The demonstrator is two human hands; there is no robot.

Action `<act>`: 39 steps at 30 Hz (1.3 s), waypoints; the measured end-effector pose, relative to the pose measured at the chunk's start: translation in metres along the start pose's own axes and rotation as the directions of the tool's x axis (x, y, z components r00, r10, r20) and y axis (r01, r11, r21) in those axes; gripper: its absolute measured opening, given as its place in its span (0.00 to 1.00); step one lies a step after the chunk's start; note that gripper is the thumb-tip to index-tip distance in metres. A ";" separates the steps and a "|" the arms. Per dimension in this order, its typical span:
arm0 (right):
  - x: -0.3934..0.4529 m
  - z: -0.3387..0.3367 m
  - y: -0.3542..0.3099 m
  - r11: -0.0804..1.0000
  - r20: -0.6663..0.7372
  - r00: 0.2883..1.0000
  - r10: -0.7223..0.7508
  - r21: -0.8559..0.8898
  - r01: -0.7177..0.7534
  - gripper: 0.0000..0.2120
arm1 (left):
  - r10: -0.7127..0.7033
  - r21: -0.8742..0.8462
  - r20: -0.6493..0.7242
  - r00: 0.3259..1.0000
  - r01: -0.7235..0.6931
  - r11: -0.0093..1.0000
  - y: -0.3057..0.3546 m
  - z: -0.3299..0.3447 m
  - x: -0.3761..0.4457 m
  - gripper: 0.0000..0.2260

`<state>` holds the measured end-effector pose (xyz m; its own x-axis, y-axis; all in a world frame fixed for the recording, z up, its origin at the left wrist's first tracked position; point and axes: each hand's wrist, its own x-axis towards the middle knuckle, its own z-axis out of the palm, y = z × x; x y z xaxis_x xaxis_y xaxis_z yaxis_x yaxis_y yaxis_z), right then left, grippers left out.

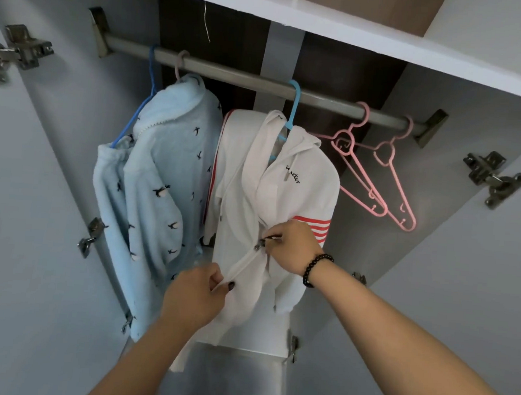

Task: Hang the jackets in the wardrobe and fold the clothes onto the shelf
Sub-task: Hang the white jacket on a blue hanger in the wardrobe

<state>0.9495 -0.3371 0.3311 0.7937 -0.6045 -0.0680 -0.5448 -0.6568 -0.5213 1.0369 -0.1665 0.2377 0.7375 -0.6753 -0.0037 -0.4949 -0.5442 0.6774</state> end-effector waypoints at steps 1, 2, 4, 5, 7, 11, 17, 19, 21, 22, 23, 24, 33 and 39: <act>0.006 -0.005 0.002 1.000 -0.028 0.999 0.017 0.010 -0.017 0.11 | -0.042 0.015 0.016 0.999 0.042 0.999 -0.010 0.001 -0.002 0.16; 0.013 -0.010 0.004 0.999 -0.057 0.998 0.030 0.030 -0.028 0.11 | -0.085 0.017 0.025 0.996 0.085 0.996 -0.022 0.002 -0.002 0.16; 0.027 -0.016 0.005 0.998 -0.082 0.996 0.031 0.065 -0.026 0.11 | -0.159 -0.001 0.040 0.986 0.159 0.987 -0.042 0.003 0.004 0.15; 0.032 -0.015 0.003 0.998 -0.076 0.997 0.019 0.069 -0.014 0.11 | -0.182 0.005 0.059 0.981 0.182 0.983 -0.049 0.002 0.010 0.14; 0.043 -0.010 -0.005 0.997 -0.066 0.998 -0.003 0.075 0.008 0.12 | -0.186 0.032 0.115 0.976 0.183 0.983 -0.051 0.000 0.026 0.11; 0.062 -0.001 -0.018 0.997 -0.037 0.999 -0.024 0.078 0.027 0.12 | -0.042 -0.054 0.092 0.995 0.047 0.997 -0.022 -0.004 0.072 0.10; 0.083 0.001 -0.029 0.999 -0.004 0.999 -0.046 0.020 0.046 0.12 | 0.191 -0.079 0.006 0.982 -0.190 0.979 0.031 -0.006 0.139 0.18; 0.094 -0.004 -0.026 1.000 -0.030 0.999 -0.018 -0.005 0.017 0.11 | 0.224 -0.089 0.012 0.975 -0.222 0.971 0.035 -0.004 0.153 0.22; 0.105 -0.011 -0.022 1.000 -0.068 0.998 0.015 -0.016 -0.016 0.11 | 0.221 -0.086 0.043 0.974 -0.217 0.972 0.031 -0.001 0.164 0.23; 0.111 -0.014 -0.021 0.999 -0.094 0.995 0.028 -0.023 -0.030 0.12 | 0.215 -0.077 0.072 0.974 -0.209 0.975 0.026 0.002 0.168 0.23; 0.116 -0.017 -0.020 0.999 -0.121 0.992 0.041 -0.028 -0.045 0.12 | 0.207 -0.073 0.100 0.973 -0.200 0.977 0.019 0.005 0.172 0.22; 0.121 -0.020 -0.020 0.998 -0.140 0.989 0.053 -0.028 -0.058 0.12 | 0.196 -0.074 0.121 0.973 -0.188 0.979 0.012 0.008 0.177 0.22; 0.151 -0.034 -0.033 0.997 -0.277 0.958 0.071 -0.019 -0.079 0.14 | 0.079 -0.094 0.142 0.987 -0.066 0.993 -0.030 0.015 0.202 0.23; 0.163 -0.047 -0.042 0.995 -0.373 0.922 0.103 0.024 -0.101 0.11 | 0.066 -0.154 0.155 0.986 -0.042 0.987 -0.048 0.018 0.212 0.23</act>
<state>1.0887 -0.4292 0.3813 0.5747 -0.7932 0.2014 -0.6155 -0.5812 -0.5323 1.2085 -0.2925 0.1908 0.6234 -0.7785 -0.0727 -0.4488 -0.4324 0.7820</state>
